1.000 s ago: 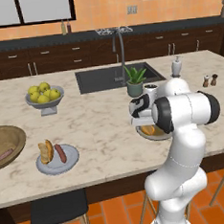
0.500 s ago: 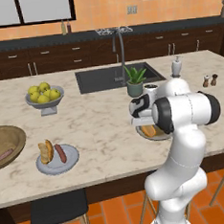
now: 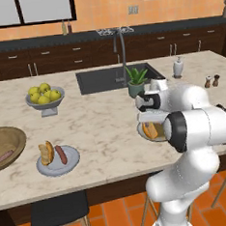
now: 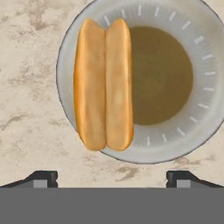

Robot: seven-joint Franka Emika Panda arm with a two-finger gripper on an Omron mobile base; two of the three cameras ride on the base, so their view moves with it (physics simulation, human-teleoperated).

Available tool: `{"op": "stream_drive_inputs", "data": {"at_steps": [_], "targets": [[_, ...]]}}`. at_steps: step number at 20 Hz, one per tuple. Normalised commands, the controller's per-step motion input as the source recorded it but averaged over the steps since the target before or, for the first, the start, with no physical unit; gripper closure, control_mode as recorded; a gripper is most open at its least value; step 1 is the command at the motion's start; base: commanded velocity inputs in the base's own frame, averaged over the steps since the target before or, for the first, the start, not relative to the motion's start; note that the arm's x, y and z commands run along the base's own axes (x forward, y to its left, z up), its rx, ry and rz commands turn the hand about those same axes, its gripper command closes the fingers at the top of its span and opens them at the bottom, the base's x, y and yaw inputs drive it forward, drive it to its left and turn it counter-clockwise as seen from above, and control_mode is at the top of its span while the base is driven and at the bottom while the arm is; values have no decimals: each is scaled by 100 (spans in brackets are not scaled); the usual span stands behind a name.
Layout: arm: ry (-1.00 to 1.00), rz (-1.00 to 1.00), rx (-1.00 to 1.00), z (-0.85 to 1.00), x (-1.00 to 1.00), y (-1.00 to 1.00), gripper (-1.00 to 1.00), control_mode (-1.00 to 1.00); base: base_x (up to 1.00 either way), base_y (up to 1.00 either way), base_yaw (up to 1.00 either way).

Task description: Place one bun and one sausage from the bowl on each plate.

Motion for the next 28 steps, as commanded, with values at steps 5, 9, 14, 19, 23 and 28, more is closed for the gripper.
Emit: {"op": "stream_drive_inputs", "data": {"at_steps": [5,9,14,19,23,28], "targets": [[0,0,0,80,-63,0,-100,-100,0,0,0],[0,0,0,80,-51,-9,-100,-100,0,0,0],[0,0,0,46,-48,0,-100,-100,0,0,0],[0,0,0,26,-33,0,-100,-100,0,0,0],[-3,0,0,23,-11,0,-100,-100,0,0,0],[-1,1,0,27,-34,44,-100,-100,0,0,0]]}}
